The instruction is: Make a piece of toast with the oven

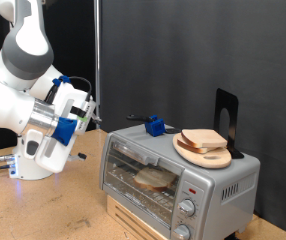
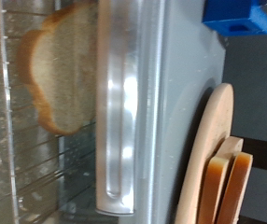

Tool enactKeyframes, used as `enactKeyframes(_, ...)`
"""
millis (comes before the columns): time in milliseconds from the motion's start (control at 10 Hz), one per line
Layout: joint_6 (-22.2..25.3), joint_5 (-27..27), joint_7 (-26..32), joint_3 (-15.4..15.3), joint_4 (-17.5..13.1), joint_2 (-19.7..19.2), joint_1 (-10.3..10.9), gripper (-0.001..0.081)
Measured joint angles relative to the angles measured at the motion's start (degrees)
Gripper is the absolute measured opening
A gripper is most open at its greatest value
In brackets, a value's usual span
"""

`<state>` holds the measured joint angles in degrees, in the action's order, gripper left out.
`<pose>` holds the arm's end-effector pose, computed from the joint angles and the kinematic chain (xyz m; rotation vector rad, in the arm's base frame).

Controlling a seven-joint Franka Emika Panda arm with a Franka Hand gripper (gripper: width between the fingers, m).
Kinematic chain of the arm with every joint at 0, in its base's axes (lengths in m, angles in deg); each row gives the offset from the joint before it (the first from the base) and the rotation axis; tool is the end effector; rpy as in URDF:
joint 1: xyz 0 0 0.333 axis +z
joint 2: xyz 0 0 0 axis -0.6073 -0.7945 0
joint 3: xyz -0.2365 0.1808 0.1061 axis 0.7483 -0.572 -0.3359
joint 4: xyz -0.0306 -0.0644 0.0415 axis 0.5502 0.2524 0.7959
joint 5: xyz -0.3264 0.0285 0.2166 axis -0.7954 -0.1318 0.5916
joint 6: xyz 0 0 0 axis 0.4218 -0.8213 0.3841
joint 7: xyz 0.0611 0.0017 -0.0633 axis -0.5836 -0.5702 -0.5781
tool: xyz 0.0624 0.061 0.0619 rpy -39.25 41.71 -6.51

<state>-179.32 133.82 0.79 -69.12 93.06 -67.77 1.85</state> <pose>0.4407 -0.1104 0.3378 -1.8663 0.8560 0.2647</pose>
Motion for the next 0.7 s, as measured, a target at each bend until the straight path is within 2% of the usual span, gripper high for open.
enactKeyframes(200,-0.52,-0.19,0.17,-1.48,-4.49,-5.12,0.37,0.0800)
enactKeyframes(400,-3.37,1.28,-1.43,-2.69,-8.39,-9.47,0.91,0.0800)
enactKeyframes(600,-10.61,6.04,-2.92,-3.73,-10.48,-12.43,1.96,0.0800)
enactKeyframes(700,-9.65,5.44,-2.71,-3.68,-10.48,-12.43,1.87,0.0800)
